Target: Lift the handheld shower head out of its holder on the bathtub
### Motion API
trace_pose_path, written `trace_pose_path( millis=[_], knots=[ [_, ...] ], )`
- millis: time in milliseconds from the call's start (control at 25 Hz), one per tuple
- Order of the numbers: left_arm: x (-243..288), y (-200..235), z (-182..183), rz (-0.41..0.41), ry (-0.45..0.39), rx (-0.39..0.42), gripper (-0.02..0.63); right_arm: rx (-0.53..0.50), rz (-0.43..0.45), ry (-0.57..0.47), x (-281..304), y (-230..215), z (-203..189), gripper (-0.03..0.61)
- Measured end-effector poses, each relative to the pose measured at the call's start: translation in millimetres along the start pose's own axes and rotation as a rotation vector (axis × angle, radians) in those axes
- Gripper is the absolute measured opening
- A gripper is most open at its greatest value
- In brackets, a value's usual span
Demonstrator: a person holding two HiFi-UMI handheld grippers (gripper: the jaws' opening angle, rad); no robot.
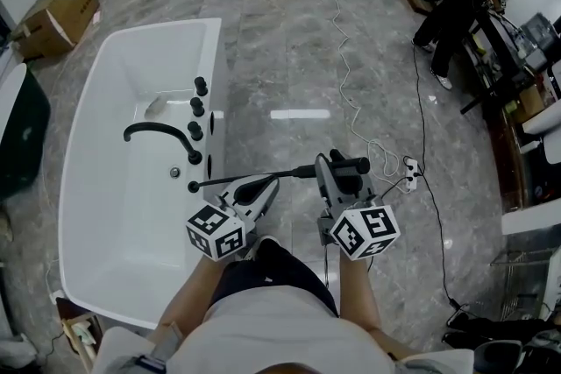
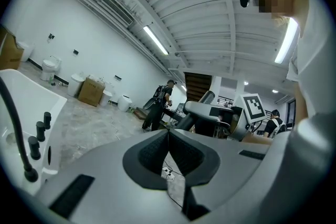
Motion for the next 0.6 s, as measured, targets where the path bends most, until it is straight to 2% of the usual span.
trace_pose_path(
  millis=[600],
  knots=[
    [-7.4,-0.1,-0.9,0.030,0.001,-0.011,0.012,0.013,0.001,0.010,-0.5,-5.0,1.8,0.129]
  ],
)
Point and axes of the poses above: the fingertips, and each gripper's own axes: x forward along the fingers, y to its left, z out of its top, the point moved 1 cm from there along -x, backward along the fingers, and after that the axes turned 8 degrees about -x, right-handed, at the moved point
